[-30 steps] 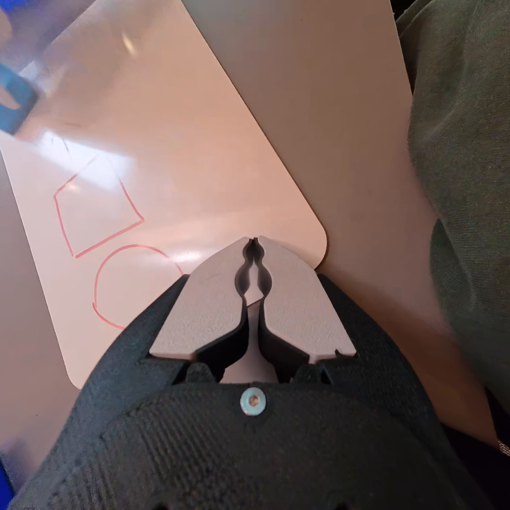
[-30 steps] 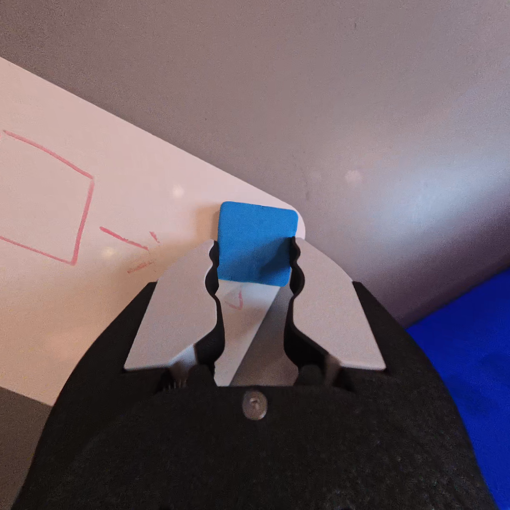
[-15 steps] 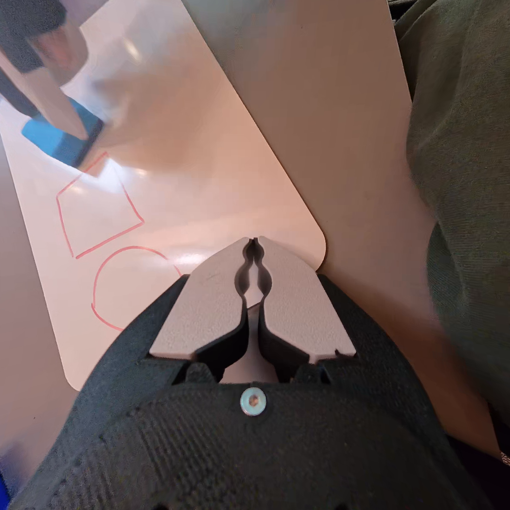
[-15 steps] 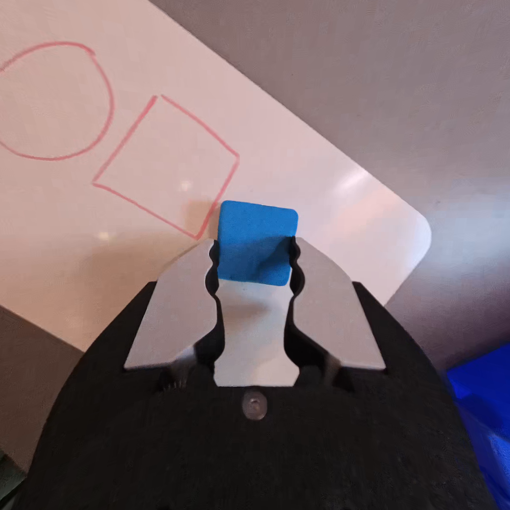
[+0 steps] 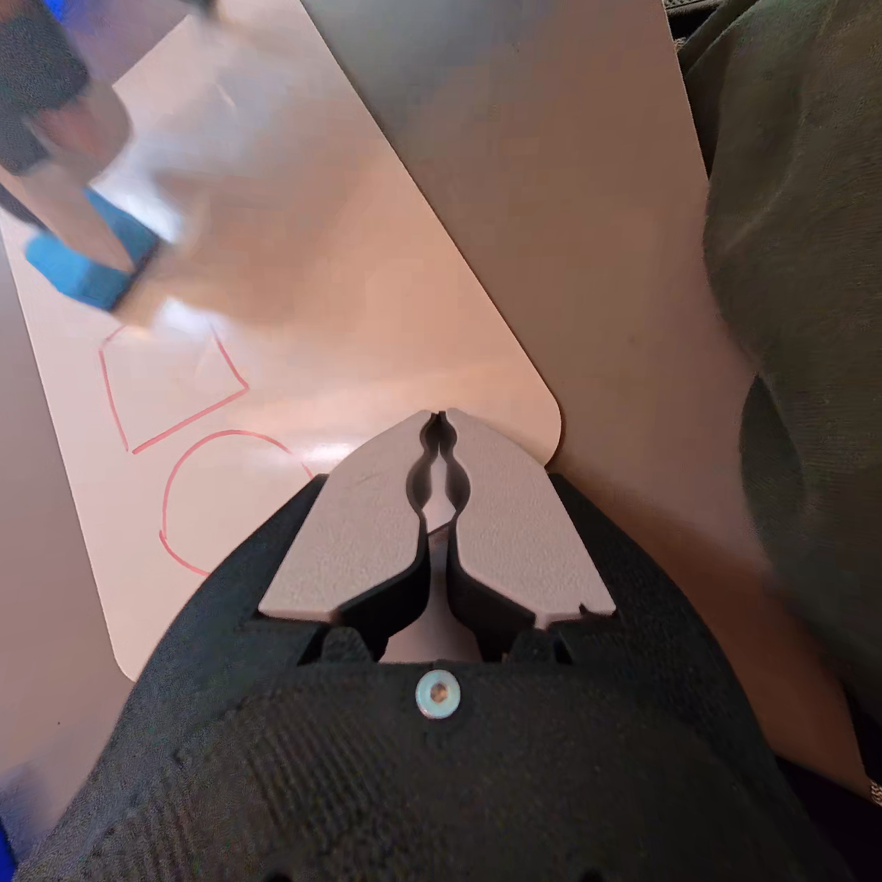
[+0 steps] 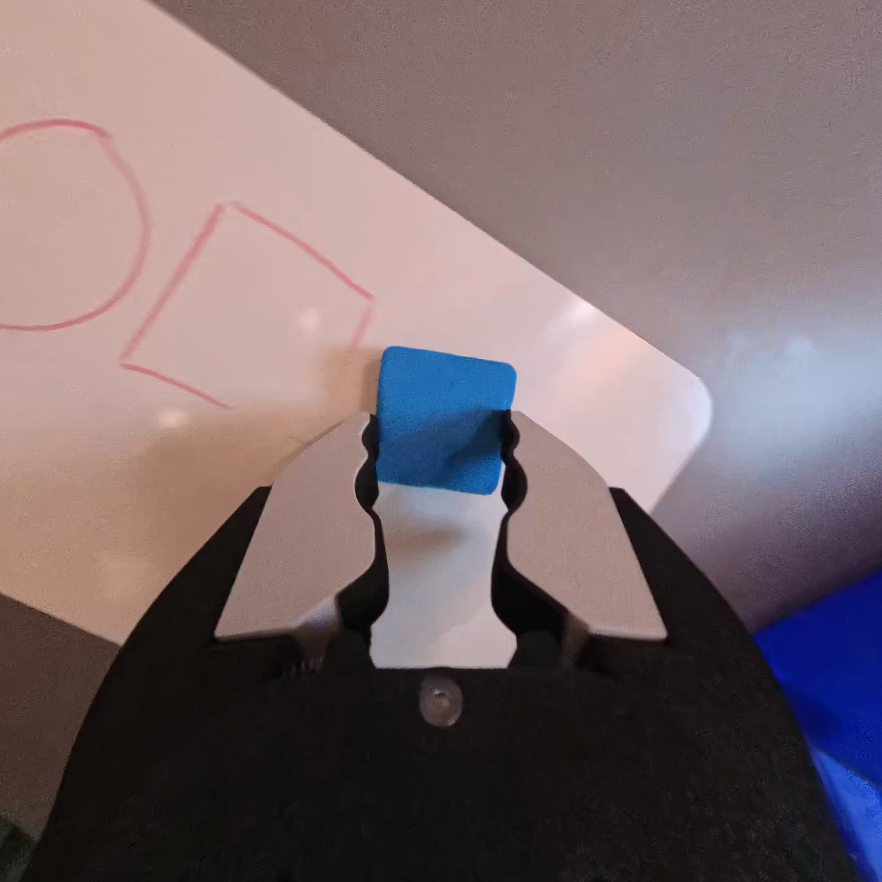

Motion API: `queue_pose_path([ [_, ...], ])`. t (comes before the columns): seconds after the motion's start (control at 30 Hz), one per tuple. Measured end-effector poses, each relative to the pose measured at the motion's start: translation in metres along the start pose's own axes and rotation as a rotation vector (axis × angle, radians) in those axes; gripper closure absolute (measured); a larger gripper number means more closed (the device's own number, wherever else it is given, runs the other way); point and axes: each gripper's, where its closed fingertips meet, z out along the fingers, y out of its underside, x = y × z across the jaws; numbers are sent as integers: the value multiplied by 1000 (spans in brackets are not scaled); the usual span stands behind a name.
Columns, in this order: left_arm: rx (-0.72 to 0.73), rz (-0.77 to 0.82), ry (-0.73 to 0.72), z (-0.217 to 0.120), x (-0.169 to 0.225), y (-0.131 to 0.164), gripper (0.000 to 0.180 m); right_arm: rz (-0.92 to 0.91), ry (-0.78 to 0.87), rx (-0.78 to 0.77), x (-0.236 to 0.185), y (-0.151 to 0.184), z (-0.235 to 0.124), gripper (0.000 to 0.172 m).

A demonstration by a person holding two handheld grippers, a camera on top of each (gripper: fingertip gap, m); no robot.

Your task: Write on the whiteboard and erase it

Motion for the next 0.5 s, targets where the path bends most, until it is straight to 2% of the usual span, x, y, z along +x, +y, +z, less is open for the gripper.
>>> queue_pose_path([
  [0.03, 0, 1, -1, 0, 0, 0, 180, 84, 20, -7, 24, 7, -2, 122],
  [0.07, -1, 3, -2, 0, 0, 0, 180, 118, 17, -8, 31, 9, -2, 122],
  [0.1, 0, 4, 0, 0, 0, 0, 180, 73, 29, -8, 23, 4, -1, 122],
  [0.2, 5, -11, 10, 0, 0, 0, 180, -187, -96, 7, -76, -19, 5, 122],
  [0.23, 6, -14, 10, 0, 0, 0, 180, -266, -117, 2, -102, -18, 4, 122],
  [0.27, 7, -15, 7, 0, 0, 0, 180, -318, -99, 7, -109, -18, 3, 122],
  [0.3, 6, -14, 5, 0, 0, 0, 180, -289, -98, -1, -99, -14, 2, 122],
  [0.4, 3, -12, 1, -1, 0, 0, 180, 9, -10, -13, -10, 8, -4, 122],
  [0.43, 5, -13, 1, -1, 0, 0, 180, 66, -4, -10, 3, 16, -7, 122],
  [0.47, 8, -17, 4, -1, 0, 0, 180, 48, 10, -11, -1, 18, -8, 122],
  [0.5, 11, -20, 7, 0, 0, 0, 180, -4, -16, -9, -22, 16, -8, 122],
])
